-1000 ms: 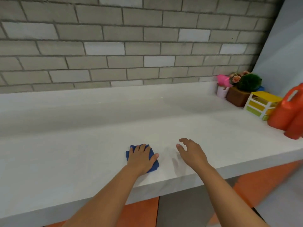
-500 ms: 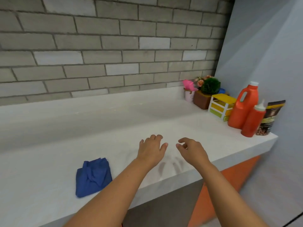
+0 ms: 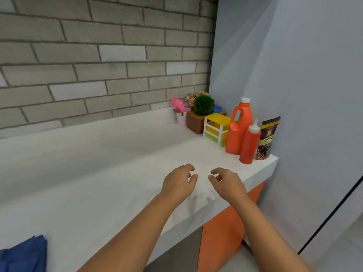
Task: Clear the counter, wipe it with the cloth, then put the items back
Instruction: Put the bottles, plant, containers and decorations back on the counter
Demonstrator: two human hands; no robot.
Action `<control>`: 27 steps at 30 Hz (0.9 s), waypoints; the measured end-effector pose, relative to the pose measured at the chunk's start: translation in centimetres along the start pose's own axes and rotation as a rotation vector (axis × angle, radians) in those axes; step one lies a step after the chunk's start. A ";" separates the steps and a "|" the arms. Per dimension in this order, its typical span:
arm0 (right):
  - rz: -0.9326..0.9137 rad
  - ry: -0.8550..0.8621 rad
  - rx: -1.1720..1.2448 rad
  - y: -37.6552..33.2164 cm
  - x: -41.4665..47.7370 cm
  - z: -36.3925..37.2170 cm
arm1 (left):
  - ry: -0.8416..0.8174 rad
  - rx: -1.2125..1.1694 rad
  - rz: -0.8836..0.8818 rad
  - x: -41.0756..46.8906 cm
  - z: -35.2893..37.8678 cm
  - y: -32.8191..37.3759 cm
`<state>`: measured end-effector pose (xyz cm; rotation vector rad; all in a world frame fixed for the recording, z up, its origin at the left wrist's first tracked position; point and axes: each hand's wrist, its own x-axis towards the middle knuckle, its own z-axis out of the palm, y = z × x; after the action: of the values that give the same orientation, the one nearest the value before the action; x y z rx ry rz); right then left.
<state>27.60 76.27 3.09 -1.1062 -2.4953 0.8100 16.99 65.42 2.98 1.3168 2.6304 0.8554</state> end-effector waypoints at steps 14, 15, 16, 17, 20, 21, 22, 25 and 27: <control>0.204 0.437 0.207 4.6 7.7 -3.3 | -0.093 -0.167 0.130 12.6 3.0 3.0; 0.217 0.459 0.241 5.2 8.2 -3.4 | -0.103 -0.195 0.125 13.1 3.5 3.5; 0.227 0.475 0.274 5.9 8.9 -3.5 | -0.114 -0.229 0.119 13.6 4.1 4.1; 0.231 0.491 0.297 6.5 9.5 -3.6 | -0.124 -0.266 0.114 14.0 4.7 4.6; 0.233 0.518 0.313 8.3 11.5 -4.2 | -0.134 -0.382 0.094 15.5 6.4 6.3; 0.239 0.513 0.318 8.7 12.2 -4.4 | -0.141 -0.412 0.088 16.0 6.9 6.7; 0.245 0.505 0.328 9.1 12.7 -4.7 | -0.149 -0.437 0.083 16.6 7.4 7.2; 0.243 0.482 0.379 10.2 14.4 -4.8 | -0.143 -0.498 0.067 18.2 8.6 8.5; 0.228 0.468 0.388 11.1 15.3 -4.6 | -0.134 -0.538 0.060 18.9 9.5 9.5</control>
<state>26.09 95.54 0.73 -1.2722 -1.7651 0.9199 14.77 88.49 3.14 1.2475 2.0555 1.3105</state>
